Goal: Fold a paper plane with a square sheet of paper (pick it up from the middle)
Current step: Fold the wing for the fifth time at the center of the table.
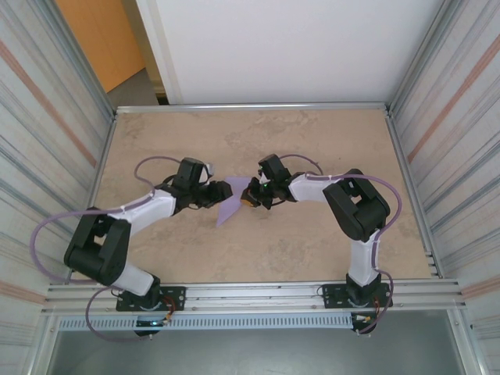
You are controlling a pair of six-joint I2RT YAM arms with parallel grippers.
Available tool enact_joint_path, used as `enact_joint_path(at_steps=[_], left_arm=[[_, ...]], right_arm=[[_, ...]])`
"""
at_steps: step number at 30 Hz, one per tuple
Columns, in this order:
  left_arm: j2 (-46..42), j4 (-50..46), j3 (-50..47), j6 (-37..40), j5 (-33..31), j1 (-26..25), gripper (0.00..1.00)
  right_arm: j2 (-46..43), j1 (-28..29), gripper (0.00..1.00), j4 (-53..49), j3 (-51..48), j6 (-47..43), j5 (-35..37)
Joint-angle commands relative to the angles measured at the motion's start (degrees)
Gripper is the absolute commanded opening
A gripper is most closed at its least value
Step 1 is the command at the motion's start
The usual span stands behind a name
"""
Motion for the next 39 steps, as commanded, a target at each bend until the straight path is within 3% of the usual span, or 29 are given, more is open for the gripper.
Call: enact_joint_path(at_steps=[1,8,17,29,39], left_arm=[[-3.2,-2.6,-3.2,11.3,-6.3,-1.9,0.47],[-6.3,-0.3,-6.2,22.4,-15.9,-9.1,0.54],[1.1,1.2,-2.3,34.4,-32.0,-18.4,0.52],[6.8,9.2,-3.4,40.3,-37.0,-21.1,0.47],[8.1,10.4,-3.9,40.4,-37.8,-21.7,0.31]], right_arm=[[-2.6,-0.6,0.0,-1.4,0.1,1.0,-0.6],[-3.1,-1.5,0.0,-2.0,0.5,4.6,-2.5],[-3.5,-2.7,0.0,-2.4,-0.1,7.3,-4.5],[-4.0,-4.1,0.0,-2.3,-0.9,9.1,-6.5],[-4.2,-4.4,0.05,-3.5,-1.0,8.7,-6.5]])
